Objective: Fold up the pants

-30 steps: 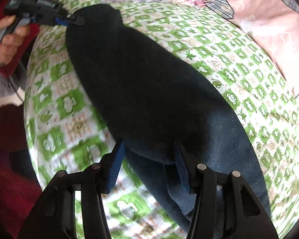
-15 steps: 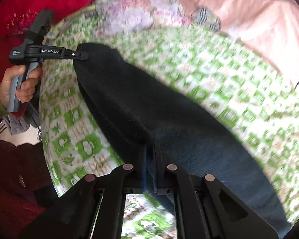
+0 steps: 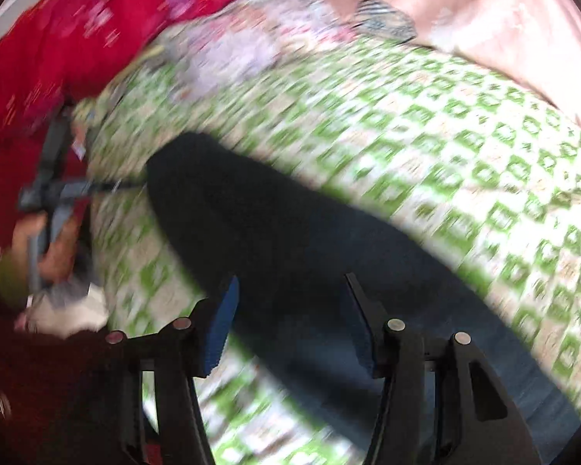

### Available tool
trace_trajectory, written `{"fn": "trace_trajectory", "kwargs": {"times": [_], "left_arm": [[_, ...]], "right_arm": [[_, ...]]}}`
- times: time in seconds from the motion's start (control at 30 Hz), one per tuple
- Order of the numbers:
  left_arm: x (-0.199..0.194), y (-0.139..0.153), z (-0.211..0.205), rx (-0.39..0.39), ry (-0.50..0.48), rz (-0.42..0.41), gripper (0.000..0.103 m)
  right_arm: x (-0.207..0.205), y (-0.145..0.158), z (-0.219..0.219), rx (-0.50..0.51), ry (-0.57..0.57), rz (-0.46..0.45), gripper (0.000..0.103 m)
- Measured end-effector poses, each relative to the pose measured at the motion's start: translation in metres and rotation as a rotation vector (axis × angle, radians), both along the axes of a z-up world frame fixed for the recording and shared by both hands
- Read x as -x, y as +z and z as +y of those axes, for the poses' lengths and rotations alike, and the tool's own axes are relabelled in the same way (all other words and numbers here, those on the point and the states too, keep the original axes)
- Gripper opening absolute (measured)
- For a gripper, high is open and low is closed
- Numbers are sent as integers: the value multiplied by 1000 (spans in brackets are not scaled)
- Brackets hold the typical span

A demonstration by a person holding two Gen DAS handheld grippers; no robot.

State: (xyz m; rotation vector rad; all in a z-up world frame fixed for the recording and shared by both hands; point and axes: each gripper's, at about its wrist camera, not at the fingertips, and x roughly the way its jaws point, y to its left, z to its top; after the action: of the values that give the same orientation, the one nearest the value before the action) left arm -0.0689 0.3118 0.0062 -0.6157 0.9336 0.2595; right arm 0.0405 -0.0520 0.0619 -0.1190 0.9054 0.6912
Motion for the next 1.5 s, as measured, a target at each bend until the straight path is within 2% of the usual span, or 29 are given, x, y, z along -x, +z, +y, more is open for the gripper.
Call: {"fn": "trace_trajectory", "kwargs": {"times": [0.07,0.13,0.2,0.23,0.27,0.33,0.37,0.4,0.47,0.53,0.6,0.63,0.67,0.73,0.8,0.83,0.93,1.0,1.07,1.13,1.2,1.23,1.27,1.37,1.4,1.47,1.5], "left_arm": [[-5,-11,5,70,35,40,71],[-5,-16,8,108,70,45,72],[-7,-16,6,109,78,40,72],[-8,-17,4,102,70,41,72],[-10,-18,2,94,63,41,71],[-15,-20,-1,80,54,38,71],[-19,-20,-2,69,49,30,70],[-23,-20,-3,63,43,24,69],[-30,-20,-7,46,20,6,58],[-39,-19,-13,12,-8,-3,52],[-40,-14,-14,3,-25,-38,36],[-35,-6,-10,21,-32,-94,26],[-33,0,-7,35,-33,-135,21],[-19,21,1,54,-54,-257,19],[-11,37,1,-5,-65,-311,19],[-7,47,0,-74,-68,-337,19],[-11,55,8,-180,-68,-336,19],[-17,48,24,-187,-58,-306,19],[-28,28,38,-222,-76,-232,19],[-36,8,42,-253,-100,-168,21],[-44,-8,37,-315,-124,-93,30],[-43,-9,36,-349,-116,-75,37],[-39,-5,35,-371,-102,-79,43],[-24,16,30,-413,-57,-109,43],[-18,26,27,-433,-47,-127,44],[-9,47,14,-452,-69,-184,56],[-8,57,7,-455,-88,-210,57]], "right_arm": [[-36,-4,-2,-41,-51,53,55],[-66,-12,0,-51,-81,106,54],[-90,-29,5,-42,-72,199,52],[-97,-42,11,-23,-50,260,47],[-98,-59,20,32,-15,315,45],[-94,-61,28,73,28,284,45],[-94,-58,27,72,30,302,43],[-92,-55,27,77,37,317,37],[-82,-51,34,120,79,305,30],[-70,-47,43,183,95,258,22],[-61,-36,53,243,96,177,19],[-56,-29,56,259,89,136,18],[-51,-20,58,270,77,84,17],[-45,-9,58,270,48,4,16],[-41,-1,65,273,20,-88,16],[-40,1,70,272,10,-125,16],[-46,-4,95,262,-28,-190,16],[-54,-20,107,259,-43,-171,16],[-65,-43,115,285,-75,-144,16],[-69,-51,117,288,-122,-169,25],[-69,-46,114,277,-162,-170,34],[-68,-40,109,254,-186,-157,42],[-64,-33,100,229,-214,-148,42],[-31,-6,57,69,-280,-143,45],[-18,-2,44,20,-299,-138,49],[10,3,12,-51,-348,-135,56],[27,3,-4,-71,-388,-133,56]]}}
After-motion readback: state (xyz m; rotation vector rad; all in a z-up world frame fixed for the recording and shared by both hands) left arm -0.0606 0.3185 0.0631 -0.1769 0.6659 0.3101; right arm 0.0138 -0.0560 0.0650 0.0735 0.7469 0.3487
